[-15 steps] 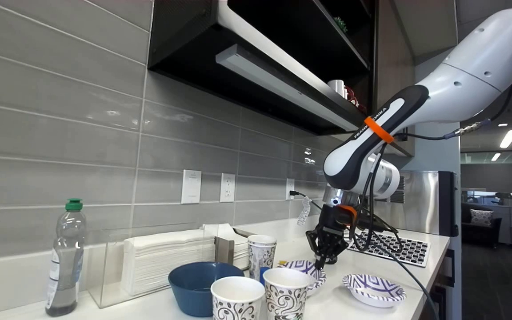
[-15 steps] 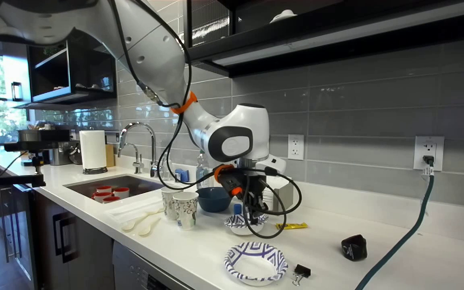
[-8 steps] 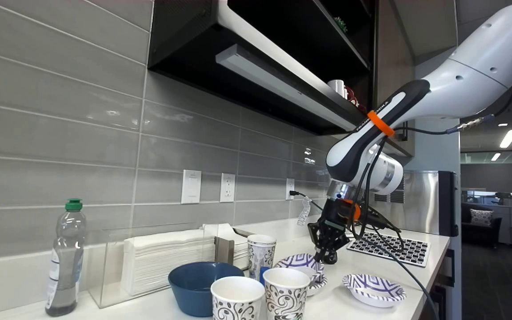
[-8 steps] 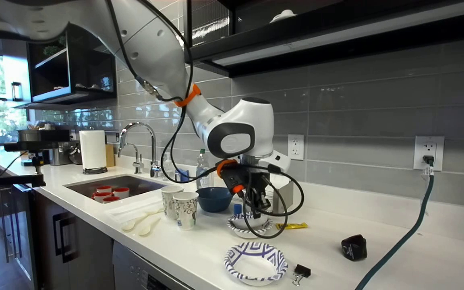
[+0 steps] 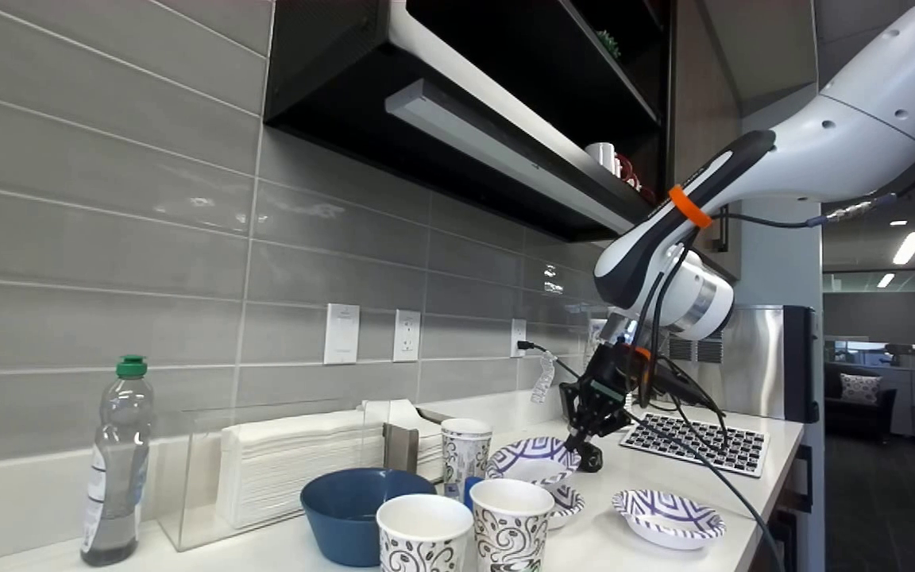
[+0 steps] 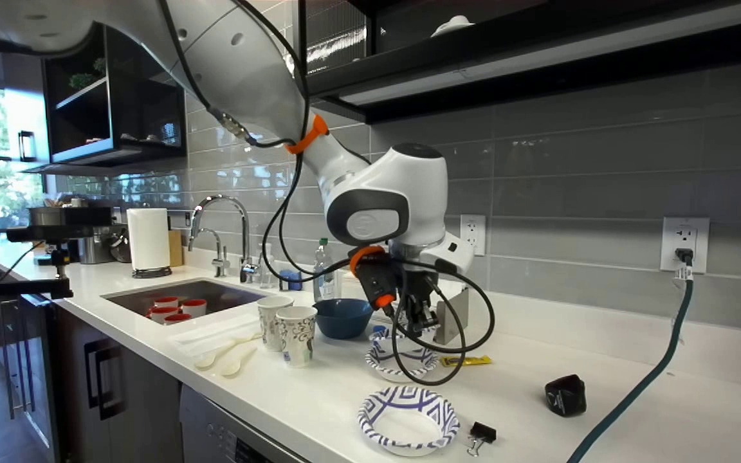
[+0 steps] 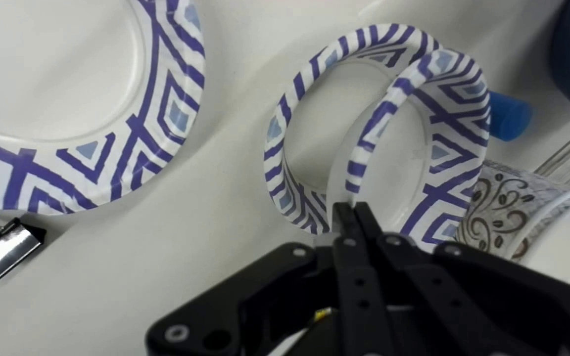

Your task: Unpack the white and brown bowls, put the one on top to the right and the second to the left on the kitchen countertop

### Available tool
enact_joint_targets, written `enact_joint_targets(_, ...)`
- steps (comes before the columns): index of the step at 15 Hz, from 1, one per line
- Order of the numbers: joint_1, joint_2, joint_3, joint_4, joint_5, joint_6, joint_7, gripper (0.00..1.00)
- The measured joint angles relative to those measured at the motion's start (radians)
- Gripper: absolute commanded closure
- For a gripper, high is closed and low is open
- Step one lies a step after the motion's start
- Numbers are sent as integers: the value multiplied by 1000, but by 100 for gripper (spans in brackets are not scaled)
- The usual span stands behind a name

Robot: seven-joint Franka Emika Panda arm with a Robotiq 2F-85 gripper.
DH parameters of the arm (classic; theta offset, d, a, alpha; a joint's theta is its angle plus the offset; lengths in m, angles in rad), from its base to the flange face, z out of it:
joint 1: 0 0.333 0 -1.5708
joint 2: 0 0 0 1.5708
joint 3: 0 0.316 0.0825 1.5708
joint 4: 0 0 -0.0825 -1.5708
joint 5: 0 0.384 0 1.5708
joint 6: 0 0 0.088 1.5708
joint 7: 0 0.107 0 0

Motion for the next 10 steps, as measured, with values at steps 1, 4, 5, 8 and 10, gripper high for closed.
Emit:
enact_joint_targets(1, -7, -15, -2, -11, 21, 0, -20, 99)
enact_joint_targets(4, -21, -65, -22, -48, 61, 1, -58, 99)
enact_joint_targets(5, -23, -80, -32, -60, 77, 6, -67, 99)
enact_joint_targets(8, -28, -113, -65, -84, 164, 30, -103, 99)
enact_joint_targets(10, -35, -118, -85, -90, 241, 45, -137, 99)
